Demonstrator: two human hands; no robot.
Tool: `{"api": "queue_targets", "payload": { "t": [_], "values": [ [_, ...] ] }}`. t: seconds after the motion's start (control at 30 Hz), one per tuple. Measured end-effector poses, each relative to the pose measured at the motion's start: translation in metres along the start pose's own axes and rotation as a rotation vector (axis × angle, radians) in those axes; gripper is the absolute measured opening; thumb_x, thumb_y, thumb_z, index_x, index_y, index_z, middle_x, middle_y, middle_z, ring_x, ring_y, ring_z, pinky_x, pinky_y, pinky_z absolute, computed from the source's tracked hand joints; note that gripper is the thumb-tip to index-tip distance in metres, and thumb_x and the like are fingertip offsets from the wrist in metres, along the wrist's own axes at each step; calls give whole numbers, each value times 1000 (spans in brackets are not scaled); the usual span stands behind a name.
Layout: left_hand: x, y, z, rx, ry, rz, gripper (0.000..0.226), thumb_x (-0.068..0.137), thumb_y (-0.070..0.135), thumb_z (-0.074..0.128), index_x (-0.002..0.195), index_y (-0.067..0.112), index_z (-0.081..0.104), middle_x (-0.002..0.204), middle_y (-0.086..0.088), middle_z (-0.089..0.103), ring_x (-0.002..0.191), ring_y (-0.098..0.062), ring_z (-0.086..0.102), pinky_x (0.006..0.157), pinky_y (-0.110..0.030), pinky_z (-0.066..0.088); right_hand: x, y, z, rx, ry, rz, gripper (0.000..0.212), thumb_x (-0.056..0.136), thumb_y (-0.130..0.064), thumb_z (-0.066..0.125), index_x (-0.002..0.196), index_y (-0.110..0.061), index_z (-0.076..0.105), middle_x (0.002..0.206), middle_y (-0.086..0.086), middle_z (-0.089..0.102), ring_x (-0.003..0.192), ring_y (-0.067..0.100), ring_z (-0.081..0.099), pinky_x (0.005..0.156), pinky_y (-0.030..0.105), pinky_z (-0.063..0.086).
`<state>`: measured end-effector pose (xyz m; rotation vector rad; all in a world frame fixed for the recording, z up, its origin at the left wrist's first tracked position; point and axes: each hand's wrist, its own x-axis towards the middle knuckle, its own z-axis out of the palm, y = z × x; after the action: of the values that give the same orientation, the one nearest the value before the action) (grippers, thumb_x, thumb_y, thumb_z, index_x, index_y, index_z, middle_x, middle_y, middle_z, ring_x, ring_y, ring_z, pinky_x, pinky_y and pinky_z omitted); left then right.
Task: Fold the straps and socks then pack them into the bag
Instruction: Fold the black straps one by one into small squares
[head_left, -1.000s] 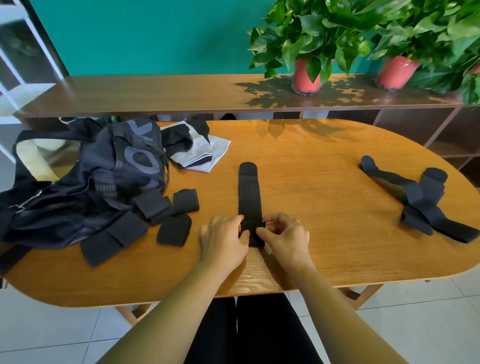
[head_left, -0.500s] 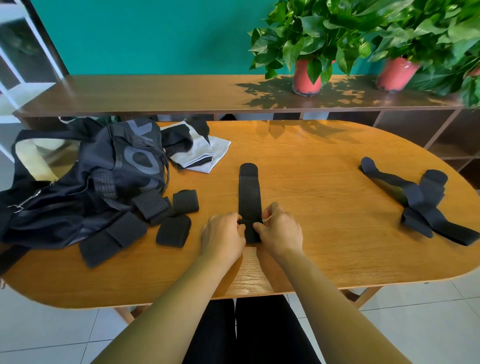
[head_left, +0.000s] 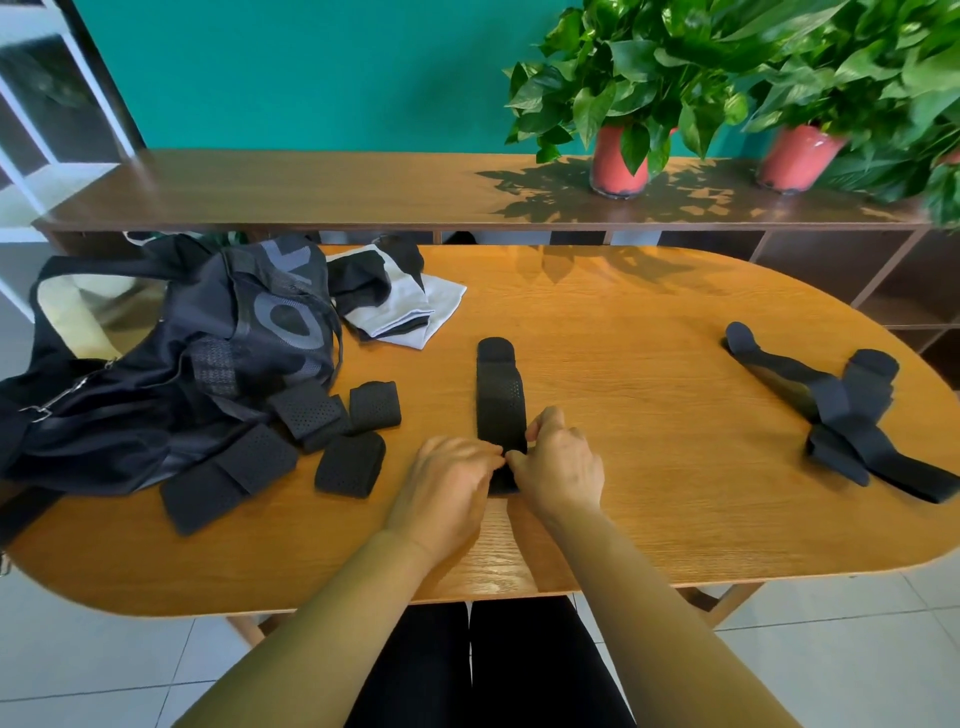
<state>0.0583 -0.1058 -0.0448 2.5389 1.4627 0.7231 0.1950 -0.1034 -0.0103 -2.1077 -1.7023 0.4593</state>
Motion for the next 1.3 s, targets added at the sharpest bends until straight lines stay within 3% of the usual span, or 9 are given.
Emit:
{"api": "queue_targets", "payload": {
  "t": [0.13,0.27,0.4,0.5,0.63,0.83,1.0,1.13,1.3],
  "values": [
    [-3,-5,-13,-23,-187,27,46,88,34,53,132,25,58,138,11,53,131,-5,42,112,-31,25,-3,5,2,25,-2,24,30,88,-36,61,105,-18,44,69,-10,30,98,24,49,80,35,44],
    [0,-2,-19,-32,-193,41,40,93,28,54,133,26,57,139,12,52,131,-3,41,113,-27,22,-17,29,5,215,101,-101,20,85,-27,64,99,-22,52,89,-10,52,98,16,48,74,30,46],
    [-5,1,-20,-42,-157,50,30,93,29,51,118,32,67,117,14,67,109,-4,57,102,-31,35,-35,47,-7,228,9,-444,49,70,-9,59,117,-20,62,112,-26,50,122,4,41,98,23,36],
    [-16,8,-22,-88,-154,-9,29,93,36,43,108,33,68,83,12,68,80,-4,57,94,-31,36,-39,56,-1,141,-32,-534,41,76,-13,60,116,-25,65,114,-15,63,115,2,52,101,25,37],
    [-22,15,-27,-168,-124,-87,22,96,38,47,108,33,65,67,14,57,71,-6,50,85,-29,33,-37,60,2,350,-25,-403,22,84,-15,66,103,-27,68,97,-14,68,94,-1,60,84,21,47],
    [-13,15,-21,-248,-73,-308,33,89,35,64,121,29,59,98,11,67,92,-12,62,85,-34,49,-29,44,8,448,53,-121,13,83,-23,71,94,-17,67,80,-12,68,76,0,62,67,12,46],
    [-1,17,-13,-271,-58,-469,11,88,31,66,92,22,63,83,10,65,75,-5,61,61,-23,47,-22,33,20,342,115,-66,16,86,-34,65,91,-19,66,81,0,66,77,17,61,67,34,51],
    [7,20,-12,-195,-71,-529,23,89,33,65,72,21,55,73,5,62,69,-11,58,57,-27,45,-22,28,23,216,196,-80,20,89,-32,62,94,-14,67,84,-1,62,91,18,52,63,28,40],
    [13,22,-10,-155,-97,-563,18,91,33,62,81,18,63,71,4,59,67,-13,58,62,-33,50,-22,27,29,153,240,-70,24,90,-34,60,98,-13,69,91,3,66,96,20,49,63,27,35]
  ]
}}
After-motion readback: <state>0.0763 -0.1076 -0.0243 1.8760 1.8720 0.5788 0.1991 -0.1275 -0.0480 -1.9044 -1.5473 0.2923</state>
